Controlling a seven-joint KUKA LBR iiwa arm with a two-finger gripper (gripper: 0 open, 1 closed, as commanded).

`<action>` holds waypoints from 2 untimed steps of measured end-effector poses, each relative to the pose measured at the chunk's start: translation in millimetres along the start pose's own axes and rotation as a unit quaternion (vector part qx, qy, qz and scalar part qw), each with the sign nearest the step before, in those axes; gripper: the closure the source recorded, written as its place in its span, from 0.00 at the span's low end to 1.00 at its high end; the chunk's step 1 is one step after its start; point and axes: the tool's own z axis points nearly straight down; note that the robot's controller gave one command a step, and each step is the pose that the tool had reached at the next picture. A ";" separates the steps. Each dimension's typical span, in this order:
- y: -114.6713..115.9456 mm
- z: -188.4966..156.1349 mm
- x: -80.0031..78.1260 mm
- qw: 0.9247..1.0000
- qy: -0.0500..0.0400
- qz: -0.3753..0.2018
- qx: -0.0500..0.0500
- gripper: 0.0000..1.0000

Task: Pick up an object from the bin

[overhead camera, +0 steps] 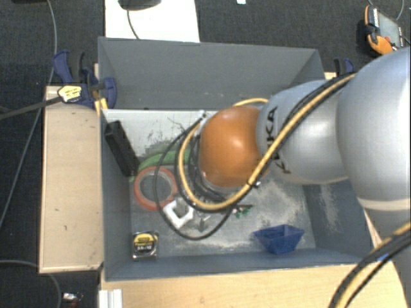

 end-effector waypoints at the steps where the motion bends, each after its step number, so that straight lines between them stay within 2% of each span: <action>1: 0.0 -50.7 -0.5 1.000 0.000 0.001 0.000 1.00; 2: -0.2 -94.3 -1.9 1.000 -0.002 0.001 0.001 1.00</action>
Offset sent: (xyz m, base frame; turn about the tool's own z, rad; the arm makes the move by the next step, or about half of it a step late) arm -0.0003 -0.0001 0.0412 0.0005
